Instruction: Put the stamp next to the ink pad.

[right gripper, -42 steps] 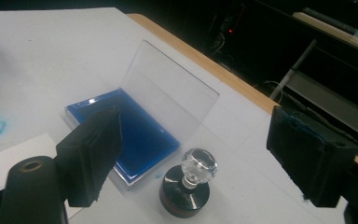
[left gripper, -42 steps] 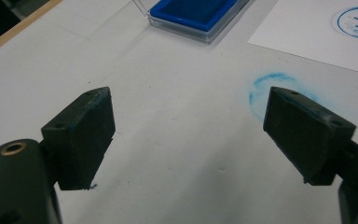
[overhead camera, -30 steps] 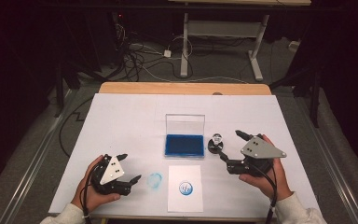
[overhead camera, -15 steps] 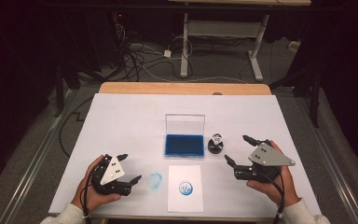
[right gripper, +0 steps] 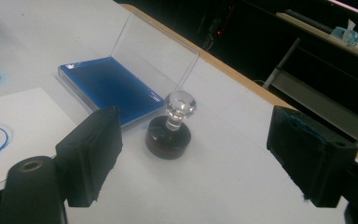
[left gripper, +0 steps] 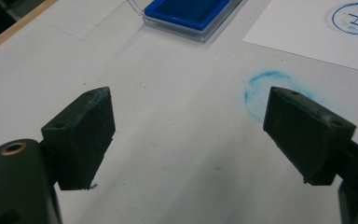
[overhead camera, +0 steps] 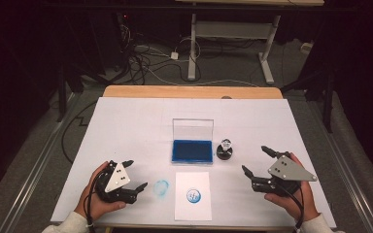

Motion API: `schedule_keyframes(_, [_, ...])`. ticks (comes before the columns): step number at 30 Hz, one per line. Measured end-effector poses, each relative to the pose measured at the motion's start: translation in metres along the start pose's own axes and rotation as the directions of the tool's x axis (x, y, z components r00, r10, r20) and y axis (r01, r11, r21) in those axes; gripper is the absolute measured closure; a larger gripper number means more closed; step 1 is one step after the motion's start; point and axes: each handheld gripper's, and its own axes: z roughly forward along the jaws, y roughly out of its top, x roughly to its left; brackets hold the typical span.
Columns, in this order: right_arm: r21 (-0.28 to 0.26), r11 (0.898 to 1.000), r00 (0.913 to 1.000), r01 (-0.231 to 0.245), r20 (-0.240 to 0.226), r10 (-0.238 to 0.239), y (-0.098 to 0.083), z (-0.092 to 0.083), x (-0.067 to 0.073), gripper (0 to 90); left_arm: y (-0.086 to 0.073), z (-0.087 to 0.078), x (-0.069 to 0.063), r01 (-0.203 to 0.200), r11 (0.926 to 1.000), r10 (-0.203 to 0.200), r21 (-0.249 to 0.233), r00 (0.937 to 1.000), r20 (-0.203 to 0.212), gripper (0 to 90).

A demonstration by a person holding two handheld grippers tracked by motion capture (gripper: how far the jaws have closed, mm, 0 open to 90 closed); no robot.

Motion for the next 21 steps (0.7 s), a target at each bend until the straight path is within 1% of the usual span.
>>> schedule_keyframes(6, [-0.011, 1.000, 0.9999, -0.006, 0.012, 0.007, -0.009, -0.006, 0.000, 18.2, 0.000, 0.000, 0.000, 0.003, 1.0000, -0.003, -0.002, 1.0000, 0.000, 16.0])
schedule_keyframes(8, [-0.010, 1.000, 0.9997, 0.000, 0.025, 0.000, -0.012, -0.008, 0.000, 18.1, 0.001, 0.000, 0.000, 0.002, 1.0000, -0.002, -0.004, 1.0000, -0.002, 16.0])
schedule_keyframes(9, [-0.010, 1.000, 0.9996, -0.004, 0.028, 0.005, -0.014, -0.008, 0.001, 17.9, 0.001, 0.000, 0.001, 0.002, 1.0000, -0.002, -0.004, 1.0000, -0.002, 16.0])
schedule_keyframes(16, [0.016, 1.000, 0.9993, -0.009, 0.036, 0.009, -0.030, -0.012, 0.001, 16.8, 0.001, 0.000, 0.002, 0.010, 0.9999, -0.010, -0.013, 0.9999, -0.008, 16.0])
schedule_keyframes(17, [0.022, 1.000, 0.9993, -0.013, 0.036, 0.012, -0.032, -0.012, 0.002, 16.7, 0.001, 0.000, 0.003, 0.012, 0.9998, -0.012, -0.016, 0.9999, -0.008, 16.0])
schedule_keyframes(19, [0.034, 0.999, 0.9989, -0.003, 0.048, 0.001, -0.037, -0.012, 0.005, 16.4, 0.001, 0.000, 0.003, 0.014, 0.9997, -0.014, -0.018, 0.9999, -0.009, 16.0])
schedule_keyframes(20, [0.039, 0.999, 0.9988, 0.002, 0.049, -0.004, -0.040, -0.013, 0.006, 16.2, 0.001, 0.000, 0.004, 0.016, 0.9997, -0.016, -0.020, 0.9998, -0.008, 16.0])
schedule_keyframes(21, [0.036, 0.999, 0.9990, -0.003, 0.044, 0.002, -0.042, -0.014, 0.007, 16.1, 0.001, 0.000, 0.004, 0.016, 0.9996, -0.016, -0.021, 0.9998, -0.009, 16.0])
